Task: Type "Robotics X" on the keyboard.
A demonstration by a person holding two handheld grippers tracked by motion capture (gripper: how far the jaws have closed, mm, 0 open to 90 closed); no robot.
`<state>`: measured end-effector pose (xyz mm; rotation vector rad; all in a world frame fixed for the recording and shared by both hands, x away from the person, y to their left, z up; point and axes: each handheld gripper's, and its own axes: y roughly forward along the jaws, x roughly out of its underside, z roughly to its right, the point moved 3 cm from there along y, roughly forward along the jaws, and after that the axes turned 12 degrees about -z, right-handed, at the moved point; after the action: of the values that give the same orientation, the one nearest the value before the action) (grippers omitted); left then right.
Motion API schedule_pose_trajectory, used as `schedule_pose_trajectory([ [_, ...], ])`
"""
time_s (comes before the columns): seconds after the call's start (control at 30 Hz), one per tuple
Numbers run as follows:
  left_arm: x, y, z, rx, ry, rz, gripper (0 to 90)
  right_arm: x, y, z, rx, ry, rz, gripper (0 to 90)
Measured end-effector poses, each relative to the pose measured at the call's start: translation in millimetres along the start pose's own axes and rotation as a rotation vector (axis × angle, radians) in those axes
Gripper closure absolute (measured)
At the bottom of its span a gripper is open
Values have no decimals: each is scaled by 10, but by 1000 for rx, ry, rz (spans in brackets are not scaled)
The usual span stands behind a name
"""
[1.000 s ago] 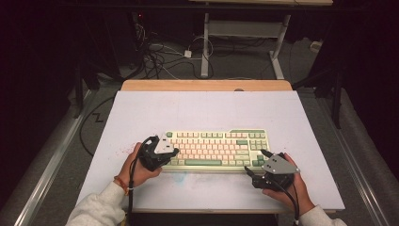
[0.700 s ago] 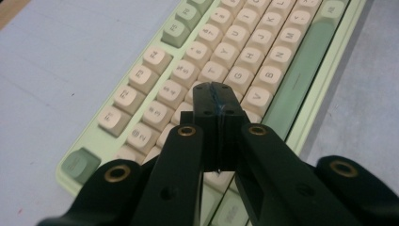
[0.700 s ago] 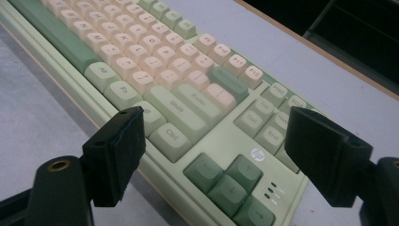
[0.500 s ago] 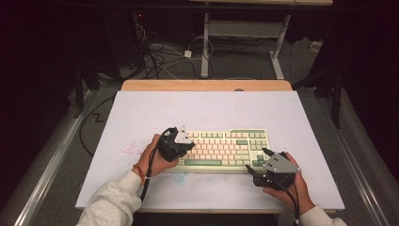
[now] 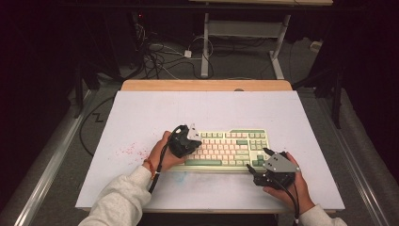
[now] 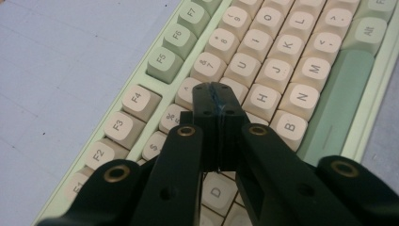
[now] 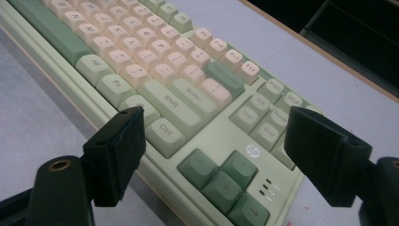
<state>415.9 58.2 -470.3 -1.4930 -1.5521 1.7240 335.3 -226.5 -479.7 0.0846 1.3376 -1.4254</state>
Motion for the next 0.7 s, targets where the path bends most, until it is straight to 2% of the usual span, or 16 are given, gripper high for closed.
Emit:
schedule_pose_trajectory([
  [0.1,-21,19,-1,6,-2,5,862,-2,-2,1,2,-4,-1,215],
  [0.23,-36,74,10,1,8,-19,871,-6,-5,1,3,-2,-2,215],
  [0.37,-42,79,12,-11,2,-14,869,0,8,-9,-2,-11,-12,215],
  [0.43,-38,55,9,-8,-5,3,861,0,5,-13,-2,-13,-12,214],
  [0.6,-15,-50,-9,-29,-12,40,843,-4,-5,-6,0,-7,-7,215],
  [0.67,-1,-97,-20,-58,-25,57,795,-3,-2,-8,2,-12,-13,215],
  [0.7,8,-120,-23,-63,-35,75,743,-3,1,-8,4,-16,-18,215],
])
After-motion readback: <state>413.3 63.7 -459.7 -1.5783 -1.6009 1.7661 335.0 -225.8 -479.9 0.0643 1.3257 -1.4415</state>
